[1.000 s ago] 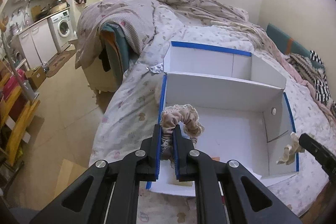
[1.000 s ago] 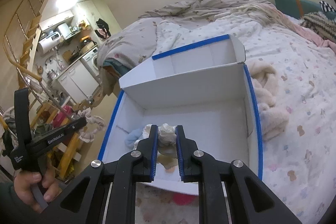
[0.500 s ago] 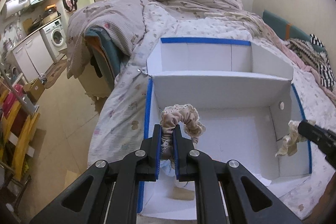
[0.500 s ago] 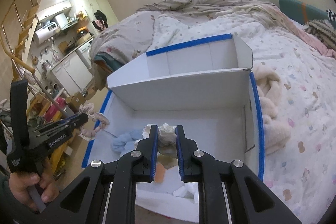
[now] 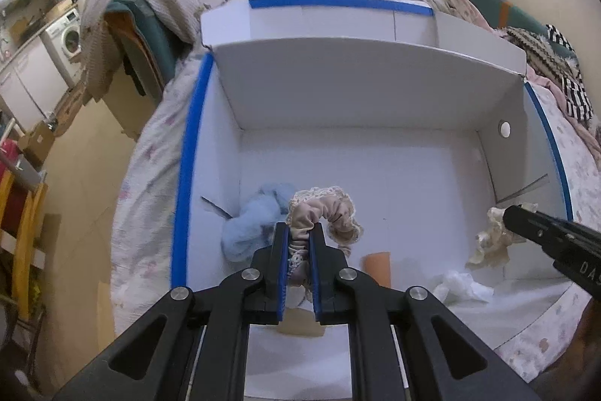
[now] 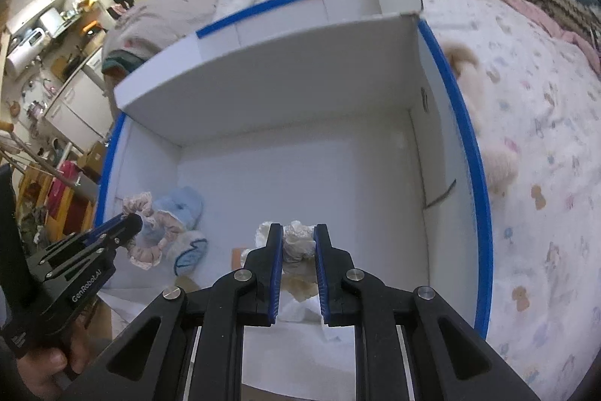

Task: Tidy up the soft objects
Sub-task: 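Open the left gripper to drop the scrunchie while the right gripper releases the tissue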

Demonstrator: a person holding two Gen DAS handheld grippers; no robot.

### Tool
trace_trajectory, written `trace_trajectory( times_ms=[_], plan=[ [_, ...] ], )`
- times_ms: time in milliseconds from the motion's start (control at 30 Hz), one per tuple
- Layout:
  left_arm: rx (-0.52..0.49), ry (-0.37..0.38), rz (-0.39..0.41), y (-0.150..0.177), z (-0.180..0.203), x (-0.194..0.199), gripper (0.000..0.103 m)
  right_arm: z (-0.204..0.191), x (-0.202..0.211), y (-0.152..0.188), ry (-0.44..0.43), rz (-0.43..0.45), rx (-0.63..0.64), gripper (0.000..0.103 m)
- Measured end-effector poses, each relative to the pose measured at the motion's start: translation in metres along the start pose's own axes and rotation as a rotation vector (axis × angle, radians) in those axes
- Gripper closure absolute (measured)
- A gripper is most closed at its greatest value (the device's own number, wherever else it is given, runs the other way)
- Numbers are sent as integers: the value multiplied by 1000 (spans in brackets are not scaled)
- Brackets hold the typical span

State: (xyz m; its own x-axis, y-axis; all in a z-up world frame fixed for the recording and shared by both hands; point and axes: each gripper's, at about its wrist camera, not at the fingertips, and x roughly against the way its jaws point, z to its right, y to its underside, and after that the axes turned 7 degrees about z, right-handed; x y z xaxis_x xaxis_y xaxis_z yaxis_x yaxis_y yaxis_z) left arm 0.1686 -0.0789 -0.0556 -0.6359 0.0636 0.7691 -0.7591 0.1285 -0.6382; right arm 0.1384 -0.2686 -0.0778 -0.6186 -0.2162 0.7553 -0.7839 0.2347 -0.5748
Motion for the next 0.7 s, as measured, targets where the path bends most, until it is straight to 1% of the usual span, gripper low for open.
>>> trace_trajectory(
  times_ms=[233, 433, 533, 700],
  plan=[
    [40, 18, -5, -3, 0, -10, 93, 9, -1, 2, -22, -26, -61, 85],
    [81, 51, -59, 1, -4, -20, 93, 12, -4, 3, -22, -46, -79, 85],
    [101, 70, -68, 3, -5, -20, 88, 11, -6, 5, -22, -54, -80, 85],
    [76, 69, -53, 4, -3, -13, 83, 9, -6, 6, -17, -47, -71, 85]
  ],
)
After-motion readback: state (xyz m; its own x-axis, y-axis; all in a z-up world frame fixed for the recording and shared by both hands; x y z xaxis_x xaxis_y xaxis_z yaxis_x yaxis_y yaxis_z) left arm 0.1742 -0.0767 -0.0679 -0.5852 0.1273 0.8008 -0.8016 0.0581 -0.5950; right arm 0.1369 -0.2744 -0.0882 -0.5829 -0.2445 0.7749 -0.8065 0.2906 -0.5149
